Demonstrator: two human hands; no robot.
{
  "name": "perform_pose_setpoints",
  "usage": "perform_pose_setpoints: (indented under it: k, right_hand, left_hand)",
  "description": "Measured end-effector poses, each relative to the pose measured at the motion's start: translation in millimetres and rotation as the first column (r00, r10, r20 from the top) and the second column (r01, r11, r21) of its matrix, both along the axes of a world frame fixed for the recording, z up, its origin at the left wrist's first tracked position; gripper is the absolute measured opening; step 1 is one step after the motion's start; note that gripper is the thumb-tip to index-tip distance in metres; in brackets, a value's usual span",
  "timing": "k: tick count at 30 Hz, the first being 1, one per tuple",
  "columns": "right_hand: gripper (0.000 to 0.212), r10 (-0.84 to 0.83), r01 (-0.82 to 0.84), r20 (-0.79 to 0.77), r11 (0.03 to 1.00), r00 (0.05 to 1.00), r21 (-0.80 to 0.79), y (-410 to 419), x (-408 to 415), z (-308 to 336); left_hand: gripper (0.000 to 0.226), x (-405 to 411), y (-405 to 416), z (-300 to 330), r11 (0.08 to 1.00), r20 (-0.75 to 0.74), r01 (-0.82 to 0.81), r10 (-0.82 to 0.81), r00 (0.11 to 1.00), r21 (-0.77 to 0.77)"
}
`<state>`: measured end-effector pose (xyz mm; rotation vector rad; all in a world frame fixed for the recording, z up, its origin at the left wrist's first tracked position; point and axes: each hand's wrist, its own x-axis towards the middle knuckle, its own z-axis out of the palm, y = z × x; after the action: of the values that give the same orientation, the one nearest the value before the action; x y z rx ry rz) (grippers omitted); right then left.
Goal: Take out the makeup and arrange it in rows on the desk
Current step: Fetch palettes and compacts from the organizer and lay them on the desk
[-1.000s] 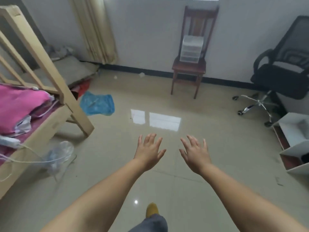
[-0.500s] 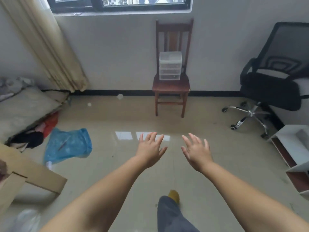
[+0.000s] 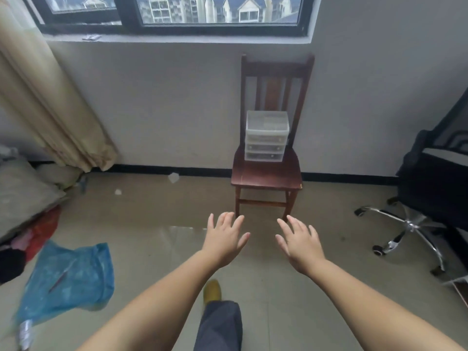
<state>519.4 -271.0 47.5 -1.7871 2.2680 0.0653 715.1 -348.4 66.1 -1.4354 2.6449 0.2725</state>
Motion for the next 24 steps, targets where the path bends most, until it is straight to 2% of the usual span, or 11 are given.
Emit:
perform_pose_setpoints:
  k: [6, 9, 14, 17, 19, 21, 22, 24]
  right_hand:
    - [0.056, -0.144, 0.146, 0.047, 0.989, 0.988, -0.027, -148.6, -35.0, -10.9]
    - [0.078, -0.211, 0.217, 0.093, 0.974, 0.973, -0.07, -214.5, -52.8, -2.7]
    - [0.054, -0.285, 0.29, 0.133, 0.957, 0.949, -0.016, -299.6, -101.9, -14.2]
    - [0.051, -0.299, 0.303, 0.187, 0.953, 0.936, 0.011, -353.9, -138.7, -27.9]
    - [0.051, -0.326, 0.33, 0.28, 0.943, 0.903, 0.036, -394.1, -161.2, -40.6]
    - [0.051, -0.401, 0.402, 0.436, 0.911, 0.806, 0.095, -433.8, -182.6, -52.1]
    - [0.049, -0.452, 0.453, 0.528, 0.881, 0.719, 0.138, -455.3, -194.1, -59.5]
    - [0.044, -0.561, 0.554, 0.669, 0.791, 0.488, 0.26, -494.7, -212.7, -72.9]
  left_hand:
    - [0.057, -37.4, -165.5, -6.8, 0.994, 0.014, 0.102, -0.103, 0.995, 0.023]
    - [0.056, -60.8, -247.7, -3.3, 0.988, 0.046, 0.156, -0.157, 0.987, 0.018]
    - [0.056, -121.7, -344.1, -18.1, 0.977, 0.046, 0.199, -0.202, 0.978, 0.072]
    - [0.056, -163.6, -393.5, -30.7, 0.977, 0.02, 0.2, -0.202, 0.979, 0.073]
    - [0.056, -189.1, -427.1, -41.3, 0.984, -0.003, 0.154, -0.155, 0.988, 0.091]
    - [0.057, -214.1, -459.0, -51.4, 0.986, -0.022, 0.106, -0.104, 0.994, 0.13]
    - [0.058, -225.7, -475.2, -57.3, 0.985, -0.033, 0.096, -0.092, 0.995, 0.145]
    - [0.058, -243.7, -503.8, -69.4, 0.978, -0.055, 0.092, -0.083, 0.995, 0.187]
